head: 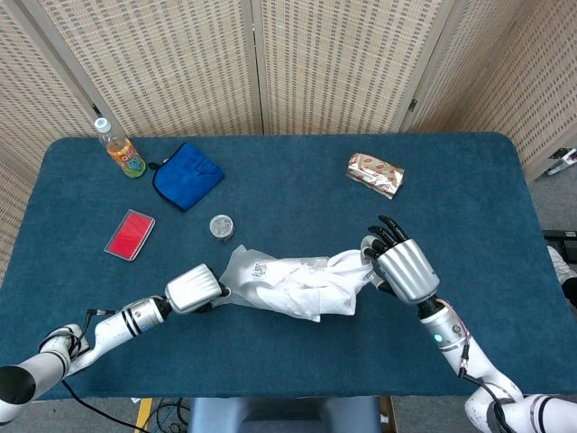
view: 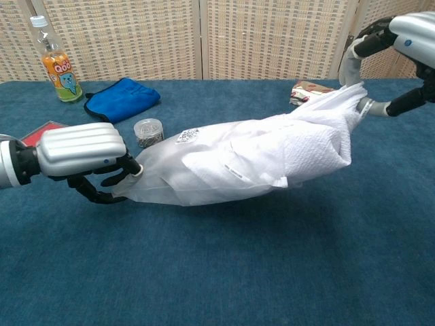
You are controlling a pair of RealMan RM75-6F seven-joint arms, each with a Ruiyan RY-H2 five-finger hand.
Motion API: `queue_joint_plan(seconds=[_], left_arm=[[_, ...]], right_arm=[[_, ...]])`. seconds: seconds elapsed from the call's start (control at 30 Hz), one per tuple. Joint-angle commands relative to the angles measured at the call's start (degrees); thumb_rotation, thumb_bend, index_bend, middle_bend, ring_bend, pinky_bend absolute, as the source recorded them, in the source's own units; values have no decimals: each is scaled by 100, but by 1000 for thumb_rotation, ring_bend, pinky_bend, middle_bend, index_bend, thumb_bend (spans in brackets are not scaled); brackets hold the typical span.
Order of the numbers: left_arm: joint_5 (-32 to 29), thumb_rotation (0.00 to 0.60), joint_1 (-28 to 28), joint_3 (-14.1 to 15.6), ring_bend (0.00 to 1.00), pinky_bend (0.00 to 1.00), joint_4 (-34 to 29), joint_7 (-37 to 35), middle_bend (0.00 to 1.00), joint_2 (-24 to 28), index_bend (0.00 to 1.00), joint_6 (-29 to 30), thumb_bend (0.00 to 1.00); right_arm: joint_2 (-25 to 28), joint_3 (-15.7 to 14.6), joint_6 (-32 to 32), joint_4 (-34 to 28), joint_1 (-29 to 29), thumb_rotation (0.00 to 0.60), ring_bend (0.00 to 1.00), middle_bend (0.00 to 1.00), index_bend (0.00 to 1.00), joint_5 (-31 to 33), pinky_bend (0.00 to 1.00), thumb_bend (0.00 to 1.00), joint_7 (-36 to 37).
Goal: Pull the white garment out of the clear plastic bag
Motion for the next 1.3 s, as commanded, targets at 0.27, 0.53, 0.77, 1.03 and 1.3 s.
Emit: queue_joint_plan(seconds=[0.27, 0.53, 0.77, 1.03, 1.3], left_arm=[[-204, 600, 280, -86, 789, 780, 31, -79, 750, 184, 645, 67, 500], [-370, 600, 576, -139, 787, 780, 62, -85, 750, 349, 645, 121, 500], [-425, 600, 726, -160, 787, 780, 112, -57, 749, 462, 645, 97, 500], [-465, 600, 837, -227, 777, 780, 46, -99, 738, 533, 606, 146, 499], [-420, 600, 854, -260, 768, 780, -161, 74, 734, 634, 589, 138, 493]], right_arm=[[248, 109, 220, -89, -112, 600, 238, 437, 846, 20, 145, 634, 48], [602, 297, 421, -164, -252, 600, 238, 437, 846, 208, 145, 634, 34], [666, 342, 421, -88, -312, 600, 238, 437, 846, 345, 145, 634, -39], [651, 262, 133, -9, -293, 600, 238, 437, 846, 501, 145, 633, -132], [707, 159, -390, -81, -219, 600, 237, 391, 826, 818, 145, 591, -496]])
